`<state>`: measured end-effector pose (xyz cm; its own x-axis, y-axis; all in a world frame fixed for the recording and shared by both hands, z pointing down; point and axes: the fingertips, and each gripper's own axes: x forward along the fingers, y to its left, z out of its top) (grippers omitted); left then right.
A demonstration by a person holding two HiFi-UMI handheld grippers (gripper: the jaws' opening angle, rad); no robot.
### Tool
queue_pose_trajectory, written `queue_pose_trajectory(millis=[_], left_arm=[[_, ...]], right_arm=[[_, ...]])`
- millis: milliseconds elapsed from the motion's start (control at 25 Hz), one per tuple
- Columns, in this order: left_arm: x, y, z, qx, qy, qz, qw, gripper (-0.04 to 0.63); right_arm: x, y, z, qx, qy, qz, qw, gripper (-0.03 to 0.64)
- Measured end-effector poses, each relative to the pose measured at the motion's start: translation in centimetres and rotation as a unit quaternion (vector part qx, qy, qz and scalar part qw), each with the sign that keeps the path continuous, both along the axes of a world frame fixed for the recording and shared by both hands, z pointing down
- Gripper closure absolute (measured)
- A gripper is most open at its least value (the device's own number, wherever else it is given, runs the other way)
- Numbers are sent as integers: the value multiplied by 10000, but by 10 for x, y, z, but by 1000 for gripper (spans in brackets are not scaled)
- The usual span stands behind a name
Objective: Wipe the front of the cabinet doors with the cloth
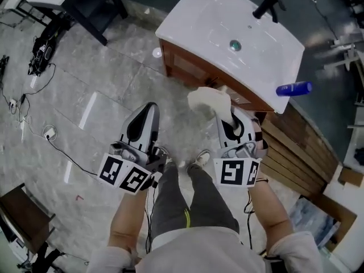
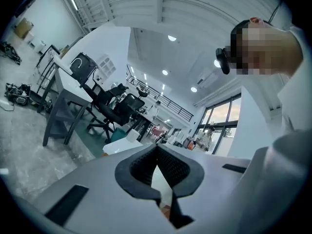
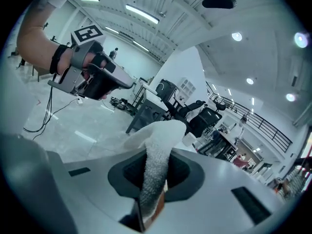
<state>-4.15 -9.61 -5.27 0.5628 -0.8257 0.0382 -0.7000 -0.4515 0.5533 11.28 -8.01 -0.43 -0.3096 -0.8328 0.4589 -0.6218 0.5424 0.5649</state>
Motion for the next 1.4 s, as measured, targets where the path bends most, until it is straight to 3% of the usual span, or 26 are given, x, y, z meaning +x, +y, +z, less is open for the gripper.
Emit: queue_pose_trajectory(millis=[200, 600, 920, 1400], left_arm=[[19, 24, -65, 252, 128, 138, 9995, 578], [19, 78, -167, 736, 215, 59, 9970, 578], [23, 99, -197, 936, 384, 52, 9949, 578], [32, 113, -230, 1173, 201, 134, 9928, 578]], right_arm=[[24, 30, -66, 206, 51, 165, 9996, 546], [59, 85, -166, 675, 2, 576, 9961, 546], [64, 106, -208, 1013, -34, 628, 9929, 546], [73, 114, -234, 1183, -218, 746, 9899, 546]])
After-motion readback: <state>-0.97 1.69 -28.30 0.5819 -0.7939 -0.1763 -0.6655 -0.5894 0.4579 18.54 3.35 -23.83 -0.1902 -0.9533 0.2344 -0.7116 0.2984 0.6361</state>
